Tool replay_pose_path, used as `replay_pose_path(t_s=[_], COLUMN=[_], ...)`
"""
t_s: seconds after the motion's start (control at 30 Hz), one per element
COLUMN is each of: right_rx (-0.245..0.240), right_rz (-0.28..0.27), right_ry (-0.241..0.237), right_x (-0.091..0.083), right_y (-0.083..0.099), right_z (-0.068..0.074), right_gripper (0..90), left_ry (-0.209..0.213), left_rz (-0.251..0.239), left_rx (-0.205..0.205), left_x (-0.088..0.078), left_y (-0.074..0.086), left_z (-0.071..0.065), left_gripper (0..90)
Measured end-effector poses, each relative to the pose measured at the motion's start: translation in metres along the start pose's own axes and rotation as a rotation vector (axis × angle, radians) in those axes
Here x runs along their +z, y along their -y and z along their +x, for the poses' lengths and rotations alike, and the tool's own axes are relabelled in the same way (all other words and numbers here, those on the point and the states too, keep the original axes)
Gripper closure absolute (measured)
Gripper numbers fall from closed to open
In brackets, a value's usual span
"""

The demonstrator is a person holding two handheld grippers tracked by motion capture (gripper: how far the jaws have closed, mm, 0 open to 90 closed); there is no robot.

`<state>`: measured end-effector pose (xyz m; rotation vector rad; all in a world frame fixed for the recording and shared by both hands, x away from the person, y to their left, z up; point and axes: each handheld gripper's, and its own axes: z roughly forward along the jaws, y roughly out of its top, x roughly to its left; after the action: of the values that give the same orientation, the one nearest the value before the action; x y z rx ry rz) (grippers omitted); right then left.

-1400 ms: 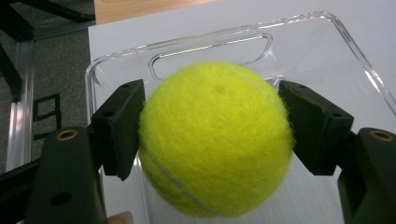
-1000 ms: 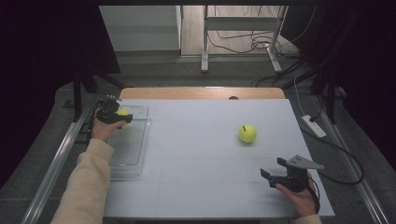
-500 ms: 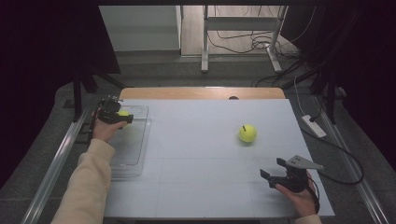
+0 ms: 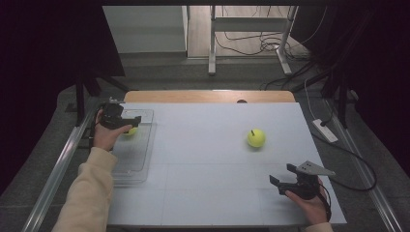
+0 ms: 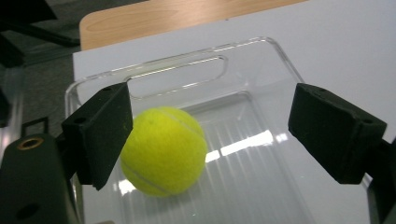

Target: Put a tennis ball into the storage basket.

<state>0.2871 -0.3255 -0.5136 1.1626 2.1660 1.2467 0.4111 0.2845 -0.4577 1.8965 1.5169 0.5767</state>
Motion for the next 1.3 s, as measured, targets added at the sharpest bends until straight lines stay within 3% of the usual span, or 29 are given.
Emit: replay_pose_path(t_s=[0.13,0.23,0.43,0.7,0.97,1.17,1.3], right_rx=[0.001,0.004,0.007,0.009,0.017,0.017,0.019], right_rz=[0.000,-0.001,-0.005,-0.003,-0.008,-0.008,-0.009], right_ry=[0.001,0.001,-0.002,0.000,-0.003,-0.004,-0.007], right_x=[0.000,0.000,0.000,0.000,-0.001,0.000,0.002], right_y=[0.000,0.000,-0.001,0.000,0.000,0.000,-0.001], right_z=[0.000,0.000,0.000,-0.001,-0.001,-0.002,-0.002], right_gripper=[12.0,12.0,12.0,12.0,12.0,12.1,12.0], left_ry=[0.040,0.116,0.159,0.226,0.251,0.310,0.328], left_rz=[-0.033,-0.075,-0.117,-0.151,-0.164,-0.171,-0.170], left_rx=[-0.020,-0.030,0.003,0.027,0.045,0.072,0.095], left_x=[-0.008,-0.020,-0.034,-0.040,-0.042,-0.047,-0.048], left_y=[0.005,0.007,0.007,0.009,0.013,0.016,0.019], left_z=[0.000,-0.002,-0.012,-0.026,-0.038,-0.049,-0.058], left_gripper=[15.1,15.4,15.5,15.5,15.0,13.9,13.5])
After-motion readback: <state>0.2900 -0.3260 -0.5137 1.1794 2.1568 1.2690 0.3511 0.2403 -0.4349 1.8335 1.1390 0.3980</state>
